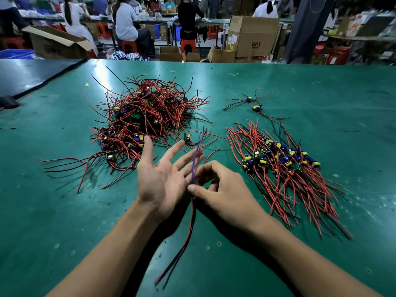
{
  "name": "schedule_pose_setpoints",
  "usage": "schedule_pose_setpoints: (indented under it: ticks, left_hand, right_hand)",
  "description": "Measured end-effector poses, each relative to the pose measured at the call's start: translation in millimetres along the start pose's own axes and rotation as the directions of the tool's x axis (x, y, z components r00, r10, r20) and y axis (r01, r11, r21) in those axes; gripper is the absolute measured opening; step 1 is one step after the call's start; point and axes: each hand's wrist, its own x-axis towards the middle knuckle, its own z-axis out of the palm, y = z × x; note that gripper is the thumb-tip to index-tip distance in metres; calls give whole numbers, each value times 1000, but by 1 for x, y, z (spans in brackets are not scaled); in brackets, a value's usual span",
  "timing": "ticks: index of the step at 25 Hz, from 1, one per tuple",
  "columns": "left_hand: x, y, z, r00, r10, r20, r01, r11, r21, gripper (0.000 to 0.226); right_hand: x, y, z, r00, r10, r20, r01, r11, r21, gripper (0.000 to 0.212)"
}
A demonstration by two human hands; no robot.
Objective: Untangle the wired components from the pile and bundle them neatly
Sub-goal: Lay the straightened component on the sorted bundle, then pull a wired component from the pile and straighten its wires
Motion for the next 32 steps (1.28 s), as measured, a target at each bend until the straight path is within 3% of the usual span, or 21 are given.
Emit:
schedule_pose_setpoints:
  ticks: [3, 6, 10, 13, 18, 23, 25, 28, 32]
  left_hand:
    - [0, 0, -3, 999, 19, -34, -16, 997, 69, 82]
    - [1, 0, -4, 995, 36, -90, -17, 980, 200, 78]
    - [2, -8, -1, 986, 88, -141, -25, 917, 399, 46]
    - [1, -14, -1, 978, 159, -138, -63, 846, 529, 23]
    - [3, -17, 0, 964, 228, -135, -106, 800, 590, 15]
    - [6, -18, 4, 923, 323, -211, -174, 836, 521, 6]
    - [6, -17, 4, 918, 333, -216, -184, 840, 511, 6]
    - [5, -17, 6, 926, 319, -201, -181, 844, 505, 8]
    - [4, -17, 9, 938, 285, -198, -172, 878, 446, 10]
  right_hand:
    - [10, 2, -21, 975, -6, -221, 4, 1000, -8, 7]
    - [22, 9, -53, 897, -3, -443, -46, 994, -99, 7]
    - [23, 21, -69, 831, 26, -555, -204, 944, -260, 19]
    - [19, 15, -52, 877, -107, -469, -112, 903, -415, 18]
    - [17, 3, -12, 961, -232, -149, 124, 847, -517, 15]
    - [53, -16, -2, 931, -338, -140, 203, 796, -570, 25]
    - [81, -23, 0, 951, -279, -137, 142, 781, -609, 38]
    - [108, -22, 12, 996, -14, -89, -49, 748, -661, 54]
    - [112, -8, 27, 985, 82, -151, -161, 747, -645, 31]
